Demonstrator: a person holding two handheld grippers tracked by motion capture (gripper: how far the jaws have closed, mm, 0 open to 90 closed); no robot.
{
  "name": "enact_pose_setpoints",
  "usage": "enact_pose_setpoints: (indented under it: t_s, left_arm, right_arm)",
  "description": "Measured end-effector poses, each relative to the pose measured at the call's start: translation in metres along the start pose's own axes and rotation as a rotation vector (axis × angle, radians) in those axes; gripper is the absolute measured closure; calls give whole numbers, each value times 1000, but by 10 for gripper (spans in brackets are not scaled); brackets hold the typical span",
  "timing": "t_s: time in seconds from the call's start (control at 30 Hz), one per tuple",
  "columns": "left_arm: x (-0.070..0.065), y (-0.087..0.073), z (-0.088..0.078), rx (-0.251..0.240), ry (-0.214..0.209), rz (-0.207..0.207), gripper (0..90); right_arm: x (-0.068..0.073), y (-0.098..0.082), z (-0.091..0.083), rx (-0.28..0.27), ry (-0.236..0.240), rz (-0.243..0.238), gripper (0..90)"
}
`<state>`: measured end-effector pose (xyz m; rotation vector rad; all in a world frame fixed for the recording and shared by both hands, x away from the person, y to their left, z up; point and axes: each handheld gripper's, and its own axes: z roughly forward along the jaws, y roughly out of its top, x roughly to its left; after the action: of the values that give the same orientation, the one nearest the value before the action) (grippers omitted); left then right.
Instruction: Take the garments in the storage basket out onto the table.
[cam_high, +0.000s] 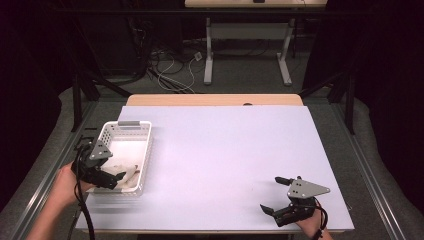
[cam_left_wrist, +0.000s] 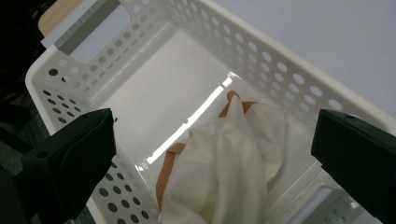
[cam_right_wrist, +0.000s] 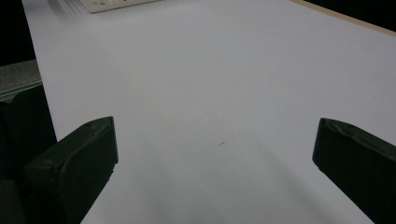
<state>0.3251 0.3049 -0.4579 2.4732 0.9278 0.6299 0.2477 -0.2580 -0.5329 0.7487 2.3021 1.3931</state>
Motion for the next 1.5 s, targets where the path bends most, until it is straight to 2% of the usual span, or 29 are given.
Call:
enact_pose_setpoints:
  t_s: [0.03, 0.07, 0.13, 0.3, 0.53, 0.6, 0.7, 0.77, 0.8, 0.83, 0.9, 0.93, 1.17, 1.3, 1.37, 1.47, 1.5]
  left_arm:
    - [0, 0, 1, 17, -8, -5, 3]
    - [0, 0, 4, 33, 7, 10, 3]
    - [0, 0, 4, 46, -6, 4, 3]
    - [3, 0, 9, 102, 8, 2, 3]
    - [8, -2, 20, 219, -15, -43, 3]
    - [8, -2, 23, 242, -15, -44, 3]
    - [8, -1, 24, 255, -23, -49, 3]
    - [8, 0, 26, 290, -36, -31, 3]
    - [8, 0, 26, 290, -36, -31, 3]
    - [8, 0, 28, 312, -41, -31, 4]
    - [8, 0, 29, 319, -47, -24, 7]
    - [9, 0, 31, 347, -55, -20, 15]
    - [10, 0, 37, 397, -69, -25, 54]
    - [12, -1, 44, 444, -84, -32, 56]
    - [12, -1, 45, 450, -87, -33, 62]
    - [14, -2, 47, 472, -101, -38, 91]
    - [14, -2, 48, 484, -116, -28, 131]
  right_arm:
    - [0, 0, 0, 0, 1, 1, 0]
    - [0, 0, 0, 0, 1, 2, 0]
    - [0, 0, 0, 2, 0, 2, 0]
    - [0, 0, 0, 1, 4, 4, 0]
    - [0, 0, 1, 5, 10, -2, 0]
    - [1, 0, 1, 2, 10, -1, 0]
    - [1, 0, 1, 1, 9, -1, 0]
    - [1, -1, 1, 2, 10, -2, 0]
    - [1, -1, 1, 2, 10, -2, 0]
    - [1, -1, 1, 2, 10, -3, 0]
    - [1, 0, 1, 2, 11, -6, 0]
    - [1, -1, 1, 2, 11, -4, 0]
    - [1, -1, 2, 3, 8, -4, 0]
    - [1, -1, 2, 9, 14, -4, 0]
    - [1, -1, 2, 10, 14, -4, 0]
    - [1, -1, 2, 17, 17, -7, 0]
    - [1, -1, 2, 16, 18, -8, 0]
